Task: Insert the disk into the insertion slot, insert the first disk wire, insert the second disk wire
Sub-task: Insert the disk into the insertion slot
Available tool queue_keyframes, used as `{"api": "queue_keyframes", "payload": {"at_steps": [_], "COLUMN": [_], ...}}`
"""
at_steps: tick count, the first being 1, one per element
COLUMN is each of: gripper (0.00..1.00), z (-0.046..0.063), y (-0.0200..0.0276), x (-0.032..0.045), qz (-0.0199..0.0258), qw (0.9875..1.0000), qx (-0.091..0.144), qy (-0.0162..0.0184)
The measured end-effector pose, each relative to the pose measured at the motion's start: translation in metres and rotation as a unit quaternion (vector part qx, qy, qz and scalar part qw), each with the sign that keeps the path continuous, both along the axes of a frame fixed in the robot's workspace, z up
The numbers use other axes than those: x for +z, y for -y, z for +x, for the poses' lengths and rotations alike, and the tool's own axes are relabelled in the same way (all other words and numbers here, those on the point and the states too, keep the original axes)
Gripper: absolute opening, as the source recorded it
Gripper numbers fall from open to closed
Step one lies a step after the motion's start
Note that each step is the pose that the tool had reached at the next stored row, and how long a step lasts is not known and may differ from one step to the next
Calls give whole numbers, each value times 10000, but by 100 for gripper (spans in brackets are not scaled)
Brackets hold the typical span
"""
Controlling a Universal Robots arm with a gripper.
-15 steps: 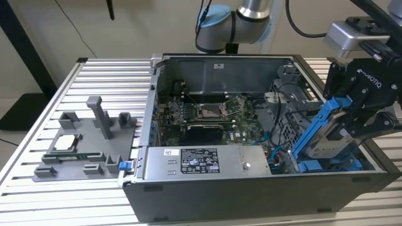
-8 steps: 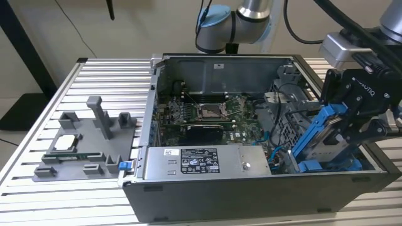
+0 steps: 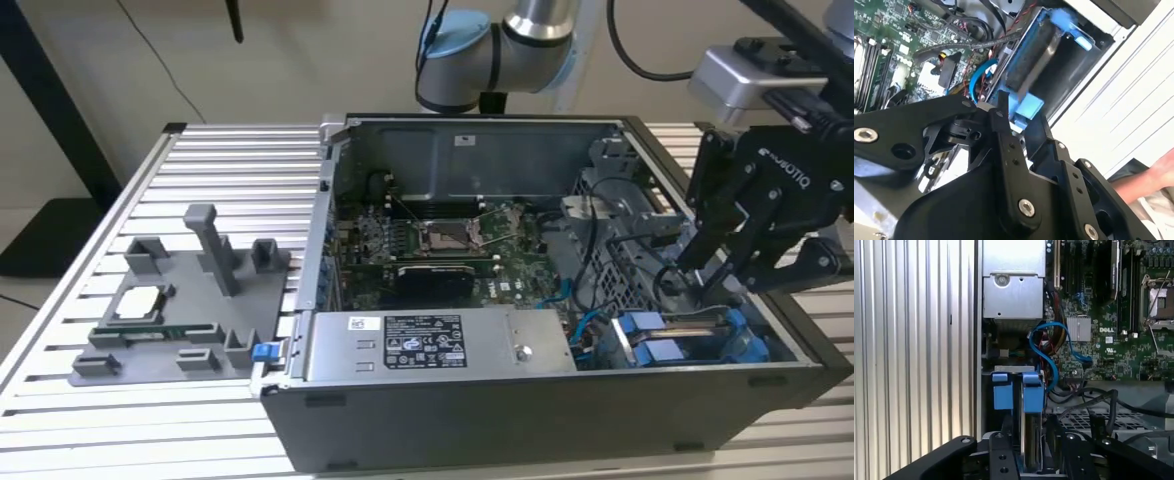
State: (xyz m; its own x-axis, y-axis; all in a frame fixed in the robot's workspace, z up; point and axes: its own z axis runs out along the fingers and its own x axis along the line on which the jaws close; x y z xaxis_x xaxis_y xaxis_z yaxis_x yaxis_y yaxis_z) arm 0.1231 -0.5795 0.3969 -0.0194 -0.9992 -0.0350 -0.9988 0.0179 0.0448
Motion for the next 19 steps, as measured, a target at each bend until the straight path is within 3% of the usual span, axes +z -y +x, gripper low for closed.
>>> {"api": "queue_keyframes", "payload": {"at_steps": [2,5,12,16,19], "gripper": [100,100,100,100,100], "z": [0,0,-5,-25,-49], "y": [-9,-70,-314,-370,-401], "x": [41,47,47,21,-22], "qz": [1,0,4,10,16], "qw": [10000,10000,10000,10000,10000], "qx": [0,1,0,0,9], "qy": [0,0,0,8,39]}}
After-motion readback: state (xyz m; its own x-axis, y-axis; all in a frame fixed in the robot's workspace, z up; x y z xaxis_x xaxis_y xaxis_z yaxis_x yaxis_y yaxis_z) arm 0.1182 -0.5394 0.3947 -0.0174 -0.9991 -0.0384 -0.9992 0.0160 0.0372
